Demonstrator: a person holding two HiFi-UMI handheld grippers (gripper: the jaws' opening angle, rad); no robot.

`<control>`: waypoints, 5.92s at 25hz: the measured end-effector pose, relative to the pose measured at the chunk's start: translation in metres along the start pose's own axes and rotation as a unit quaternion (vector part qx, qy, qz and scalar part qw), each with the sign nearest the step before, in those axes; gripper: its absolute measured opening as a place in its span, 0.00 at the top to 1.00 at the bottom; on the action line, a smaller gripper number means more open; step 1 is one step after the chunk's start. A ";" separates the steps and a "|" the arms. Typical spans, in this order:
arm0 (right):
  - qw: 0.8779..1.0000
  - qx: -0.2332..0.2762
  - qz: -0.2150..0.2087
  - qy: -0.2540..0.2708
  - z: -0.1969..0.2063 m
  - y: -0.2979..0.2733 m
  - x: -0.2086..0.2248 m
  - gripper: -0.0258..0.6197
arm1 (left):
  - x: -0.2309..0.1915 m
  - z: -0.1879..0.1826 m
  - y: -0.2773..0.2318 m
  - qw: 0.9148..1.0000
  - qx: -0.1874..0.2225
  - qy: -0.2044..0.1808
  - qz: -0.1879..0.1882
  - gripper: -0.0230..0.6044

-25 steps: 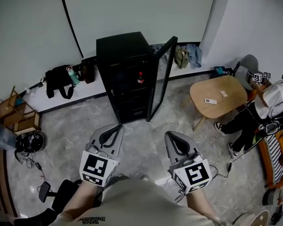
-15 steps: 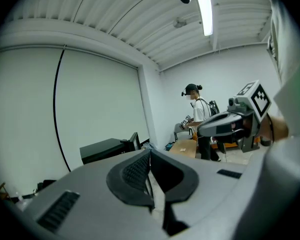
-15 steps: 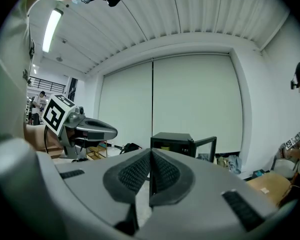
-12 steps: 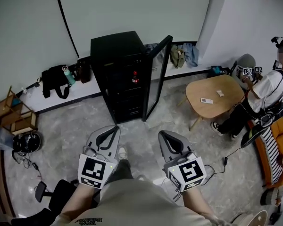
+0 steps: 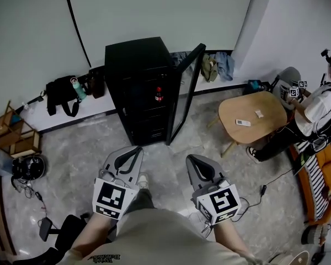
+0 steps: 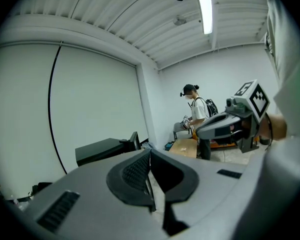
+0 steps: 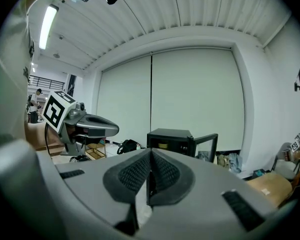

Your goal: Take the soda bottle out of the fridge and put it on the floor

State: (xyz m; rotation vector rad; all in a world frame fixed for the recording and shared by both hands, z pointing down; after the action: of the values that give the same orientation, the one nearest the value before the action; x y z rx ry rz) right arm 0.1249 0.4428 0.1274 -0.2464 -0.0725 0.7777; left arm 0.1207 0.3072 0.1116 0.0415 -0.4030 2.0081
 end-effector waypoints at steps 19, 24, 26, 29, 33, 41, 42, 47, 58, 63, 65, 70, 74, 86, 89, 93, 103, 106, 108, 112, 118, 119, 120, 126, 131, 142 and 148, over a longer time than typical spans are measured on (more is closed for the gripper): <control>0.999 -0.026 0.035 -0.008 -0.036 -0.179 0.066 0.96 | -0.151 0.013 -0.132 0.999 -0.017 -0.009 0.041 0.95; 0.998 -0.035 0.051 -0.011 -0.042 -0.226 0.078 0.96 | -0.187 0.021 -0.168 0.998 -0.020 -0.020 0.064 0.95; 0.997 -0.038 0.060 -0.013 -0.044 -0.243 0.081 0.96 | -0.198 0.025 -0.180 0.997 -0.019 -0.024 0.075 0.95; 0.997 -0.042 0.070 -0.014 -0.045 -0.264 0.089 0.96 | -0.212 0.028 -0.196 0.996 -0.016 -0.027 0.087 0.95; 0.995 -0.046 0.086 -0.018 -0.045 -0.288 0.102 0.96 | -0.227 0.033 -0.213 0.995 -0.016 -0.027 0.097 0.95; 0.994 -0.065 0.081 -0.023 -0.033 -0.314 0.123 0.96 | -0.240 0.046 -0.234 0.994 -0.034 -0.010 0.103 0.95; 0.994 -0.066 0.080 -0.025 -0.032 -0.316 0.126 0.96 | -0.240 0.047 -0.237 0.994 -0.039 -0.008 0.105 0.95; 0.995 -0.072 0.067 -0.027 -0.026 -0.321 0.143 0.96 | -0.237 0.044 -0.252 0.995 -0.039 0.004 0.090 0.95; 0.994 -0.096 0.041 -0.033 0.000 -0.334 0.182 0.96 | -0.215 0.049 -0.313 0.995 -0.023 0.042 0.088 0.94; 0.994 -0.099 0.025 -0.037 0.011 -0.350 0.190 0.96 | -0.210 0.076 -0.349 0.994 -0.050 0.018 0.095 0.77; 0.994 -0.100 0.020 -0.039 0.016 -0.357 0.193 0.96 | -0.210 0.089 -0.362 0.993 -0.060 0.004 0.099 0.73; 0.993 -0.108 0.018 -0.043 0.032 -0.379 0.202 0.96 | -0.202 0.119 -0.398 0.991 -0.062 0.017 0.120 0.67; 0.992 -0.113 0.021 -0.053 0.046 -0.394 0.209 0.96 | -0.198 0.143 -0.432 0.990 -0.063 0.025 0.125 0.67; 0.985 -0.135 0.038 -0.096 0.101 -0.429 0.221 0.96 | -0.207 0.218 -0.506 0.988 -0.093 0.016 0.122 0.65; 0.983 -0.142 0.046 -0.105 0.117 -0.433 0.225 0.96 | -0.209 0.235 -0.517 0.986 -0.107 0.010 0.126 0.64; 0.981 -0.150 0.049 -0.113 0.130 -0.436 0.225 0.96 | -0.207 0.253 -0.532 0.983 -0.124 0.007 0.132 0.64; 0.976 -0.161 0.057 -0.134 0.153 -0.432 0.231 0.96 | -0.208 0.272 -0.553 0.981 -0.147 0.022 0.127 0.74; 0.975 -0.163 0.059 -0.140 0.157 -0.430 0.232 0.96 | -0.208 0.271 -0.557 0.981 -0.141 0.016 0.129 0.76; 0.974 -0.165 0.060 -0.142 0.160 -0.428 0.233 0.96 | -0.207 0.270 -0.557 0.982 -0.138 0.011 0.129 0.76; 0.974 -0.168 0.060 -0.143 0.163 -0.425 0.232 0.96 | -0.205 0.271 -0.555 0.980 -0.141 0.020 0.137 0.78; 0.974 -0.167 0.061 -0.137 0.159 -0.419 0.230 0.96 | -0.196 0.270 -0.538 0.977 -0.149 0.004 0.152 0.78; 0.975 -0.167 0.061 -0.136 0.157 -0.417 0.230 0.96 | -0.195 0.270 -0.534 0.977 -0.150 0.006 0.154 0.78; 0.975 -0.166 0.061 -0.134 0.154 -0.416 0.229 0.96 | -0.194 0.268 -0.529 0.976 -0.150 0.009 0.155 0.78; 0.978 -0.158 0.059 -0.120 0.135 -0.402 0.221 0.96 | -0.192 0.248 -0.491 0.978 -0.142 0.021 0.150 0.78; 0.982 -0.149 0.052 -0.105 0.115 -0.389 0.212 0.96 | -0.197 0.221 -0.455 0.981 -0.131 0.039 0.139 0.78; 0.991 -0.116 0.022 -0.063 0.051 -0.363 0.178 0.96 | -0.211 0.137 -0.367 0.989 -0.082 0.046 0.117 0.78; 0.996 -0.087 -0.011 -0.030 0.010 -0.347 0.150 0.96 | -0.216 0.098 -0.312 0.994 -0.055 0.028 0.092 0.78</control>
State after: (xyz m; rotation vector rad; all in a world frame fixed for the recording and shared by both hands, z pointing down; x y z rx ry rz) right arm 0.4678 0.3117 0.2184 -0.3866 -0.2007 0.7573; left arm 0.4788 0.2173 0.2420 -0.1255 -0.4965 2.1593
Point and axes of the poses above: the fingertips, and each gripper's own axes: y backward along the fingers, x to its right, z out of its underside, the point moved 1 cm from there along y, backward along the fingers, and after that the axes turned 1 degree about -y, right-handed, at the moved point
